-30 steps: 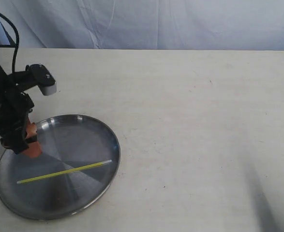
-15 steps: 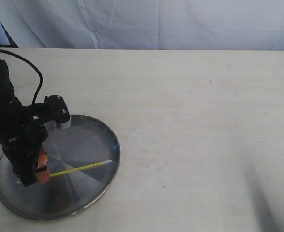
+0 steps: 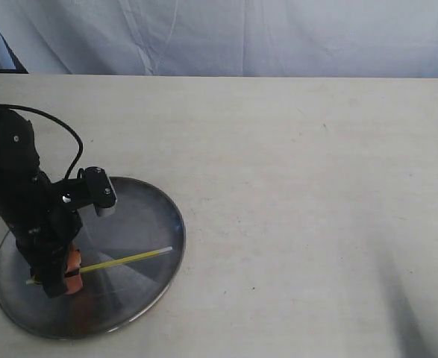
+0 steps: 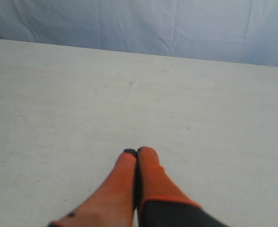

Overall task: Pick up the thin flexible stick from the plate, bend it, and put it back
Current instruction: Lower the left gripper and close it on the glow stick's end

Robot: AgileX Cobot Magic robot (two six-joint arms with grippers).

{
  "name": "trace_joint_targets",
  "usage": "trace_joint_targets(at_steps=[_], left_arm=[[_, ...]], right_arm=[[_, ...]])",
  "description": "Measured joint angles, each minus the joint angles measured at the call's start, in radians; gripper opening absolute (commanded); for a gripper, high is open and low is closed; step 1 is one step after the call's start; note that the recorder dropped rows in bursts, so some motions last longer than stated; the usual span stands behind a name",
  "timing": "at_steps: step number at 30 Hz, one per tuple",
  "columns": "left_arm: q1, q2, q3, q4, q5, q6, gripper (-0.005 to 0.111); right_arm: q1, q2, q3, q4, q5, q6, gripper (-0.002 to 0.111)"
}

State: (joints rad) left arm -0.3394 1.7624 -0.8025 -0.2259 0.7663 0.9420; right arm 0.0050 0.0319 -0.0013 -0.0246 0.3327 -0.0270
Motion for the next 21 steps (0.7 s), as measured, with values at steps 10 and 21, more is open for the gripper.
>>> trace_joint_targets(at_steps=[10, 21], left_arm=[[0.000, 0.030, -0.015, 0.021, 0.004, -0.014, 0.039], [0.000, 0.040, -0.019, 0.050, -0.013, -0.032, 0.000]], right_arm=[[0.000, 0.000, 0.000, 0.000, 0.000, 0.000, 0.000], [0.000, 0.000, 0.000, 0.000, 0.000, 0.000, 0.000]])
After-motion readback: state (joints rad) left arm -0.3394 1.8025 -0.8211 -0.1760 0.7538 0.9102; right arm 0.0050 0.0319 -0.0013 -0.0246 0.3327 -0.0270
